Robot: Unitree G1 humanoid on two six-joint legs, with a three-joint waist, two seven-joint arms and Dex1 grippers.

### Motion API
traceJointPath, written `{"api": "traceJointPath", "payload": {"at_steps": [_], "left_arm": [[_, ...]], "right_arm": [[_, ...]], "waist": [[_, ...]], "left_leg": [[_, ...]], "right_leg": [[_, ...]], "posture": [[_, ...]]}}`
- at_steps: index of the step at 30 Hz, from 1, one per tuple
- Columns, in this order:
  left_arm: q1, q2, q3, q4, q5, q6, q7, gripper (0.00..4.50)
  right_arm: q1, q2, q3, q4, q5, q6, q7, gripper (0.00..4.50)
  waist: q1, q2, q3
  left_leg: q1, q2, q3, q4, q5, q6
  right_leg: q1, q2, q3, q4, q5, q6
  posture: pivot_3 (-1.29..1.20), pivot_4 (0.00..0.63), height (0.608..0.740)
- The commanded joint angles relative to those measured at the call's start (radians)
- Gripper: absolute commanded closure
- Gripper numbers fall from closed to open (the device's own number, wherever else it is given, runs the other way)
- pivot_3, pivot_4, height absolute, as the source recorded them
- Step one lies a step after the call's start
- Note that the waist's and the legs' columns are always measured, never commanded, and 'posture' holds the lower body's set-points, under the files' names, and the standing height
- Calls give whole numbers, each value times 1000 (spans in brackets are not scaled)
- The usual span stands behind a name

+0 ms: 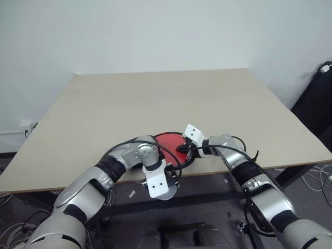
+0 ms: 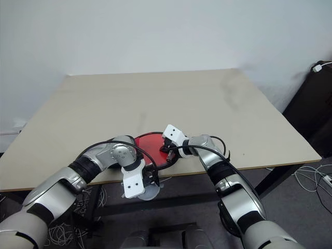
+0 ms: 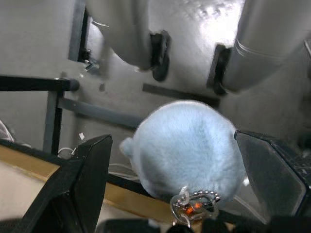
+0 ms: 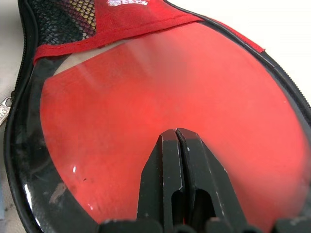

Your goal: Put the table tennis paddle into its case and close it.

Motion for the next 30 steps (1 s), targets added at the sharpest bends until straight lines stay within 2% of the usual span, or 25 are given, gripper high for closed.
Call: {"api": "traceJointPath", "payload": {"at_steps": [1,11,15,19,24,28,30], "left_arm": [[-35,-14,-17,25,69,-42,57,209],[-42,-37,-47,111,201,-60,197,209],[-42,-39,-45,121,211,-60,225,1003],[-39,-38,-38,122,202,-66,245,2186],[-29,-38,-20,125,165,-49,255,3340],[-21,-40,-2,122,117,-18,247,4106],[-10,-46,27,108,48,40,217,4317]], "right_arm": [[28,4,30,65,-38,37,-18,4500],[35,2,28,61,-38,33,-26,4500],[34,1,27,63,-38,29,-28,4500],[34,1,28,65,-39,27,-31,4500],[36,1,30,63,-39,27,-31,4500],[39,1,30,61,-38,28,-32,4500],[41,0,29,59,-38,29,-33,4500]], "waist": [[0,0,0],[1,0,0],[1,0,-1],[2,1,-1],[12,2,-2],[13,3,-3],[16,3,-3]], "left_leg": [[0,0,0,0,0,0],[0,0,0,0,0,0],[1,0,-1,1,0,0],[1,0,-1,2,0,0],[1,0,-1,1,0,0],[1,0,-1,1,0,0],[1,0,-1,1,0,0]], "right_leg": [[0,0,0,0,0,0],[0,0,0,0,0,0],[1,0,0,0,0,0],[1,0,0,1,0,0],[1,0,0,1,0,0],[1,0,-1,2,0,0],[1,0,-1,2,0,0]], "posture": [[0,0,740],[0,0,740],[0,0,740],[0,0,740],[0,0,740],[0,0,740],[0,0,740]]}}
